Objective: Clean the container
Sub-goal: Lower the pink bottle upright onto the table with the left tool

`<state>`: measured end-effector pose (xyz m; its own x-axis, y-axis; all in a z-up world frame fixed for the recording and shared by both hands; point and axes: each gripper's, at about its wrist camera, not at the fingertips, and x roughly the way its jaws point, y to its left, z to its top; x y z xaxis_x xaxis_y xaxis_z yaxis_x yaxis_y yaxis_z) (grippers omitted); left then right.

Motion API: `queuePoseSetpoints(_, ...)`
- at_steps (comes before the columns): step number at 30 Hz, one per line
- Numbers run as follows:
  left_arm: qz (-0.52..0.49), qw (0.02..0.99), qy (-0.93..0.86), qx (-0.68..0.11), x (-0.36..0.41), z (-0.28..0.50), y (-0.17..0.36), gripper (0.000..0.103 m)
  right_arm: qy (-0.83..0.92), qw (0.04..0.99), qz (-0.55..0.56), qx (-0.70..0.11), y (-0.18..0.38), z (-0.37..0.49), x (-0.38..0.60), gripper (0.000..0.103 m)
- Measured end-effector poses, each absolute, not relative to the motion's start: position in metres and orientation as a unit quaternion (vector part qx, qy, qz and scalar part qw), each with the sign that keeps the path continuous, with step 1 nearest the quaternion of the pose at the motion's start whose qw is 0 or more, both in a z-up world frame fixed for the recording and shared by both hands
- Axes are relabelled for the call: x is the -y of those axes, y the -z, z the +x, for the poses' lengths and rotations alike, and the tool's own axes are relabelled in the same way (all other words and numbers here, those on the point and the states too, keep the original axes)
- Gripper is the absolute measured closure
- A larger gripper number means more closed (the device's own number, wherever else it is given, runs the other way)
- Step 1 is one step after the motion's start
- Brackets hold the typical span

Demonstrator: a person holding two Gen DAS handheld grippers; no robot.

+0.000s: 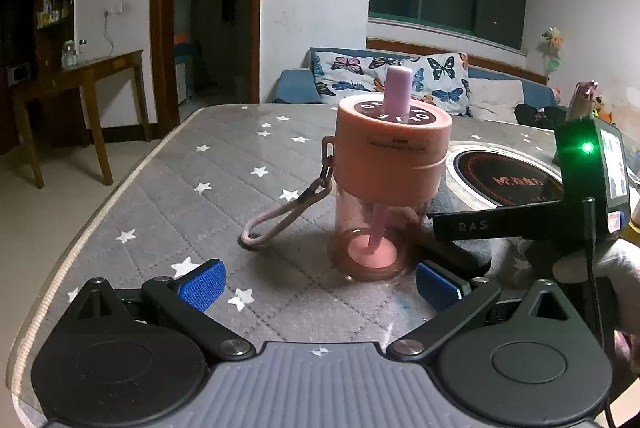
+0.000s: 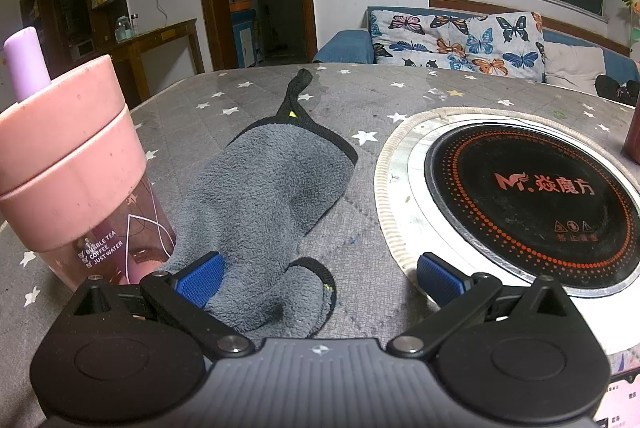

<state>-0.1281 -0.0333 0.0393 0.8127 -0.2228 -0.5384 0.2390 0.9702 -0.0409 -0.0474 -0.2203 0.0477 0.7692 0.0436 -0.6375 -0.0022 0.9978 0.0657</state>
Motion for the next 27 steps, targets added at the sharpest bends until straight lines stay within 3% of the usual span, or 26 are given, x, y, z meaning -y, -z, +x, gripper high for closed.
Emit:
queuePoseSetpoints(14, 0.008, 0.935, 0.123, -0.332, 0.04, -0.115, -0.035, 0.0, -0.011, 0.94, 0.029, -0.34, -0.047, -0.05, 0.218, 0.0)
queuePoseSetpoints(27, 0.037, 0.962, 0.138, -0.23, 0.058, -0.112, -0.075, 0.0, -0.012, 0.939, 0.028, -0.342, -0.049, -0.056, 0.215, 0.0)
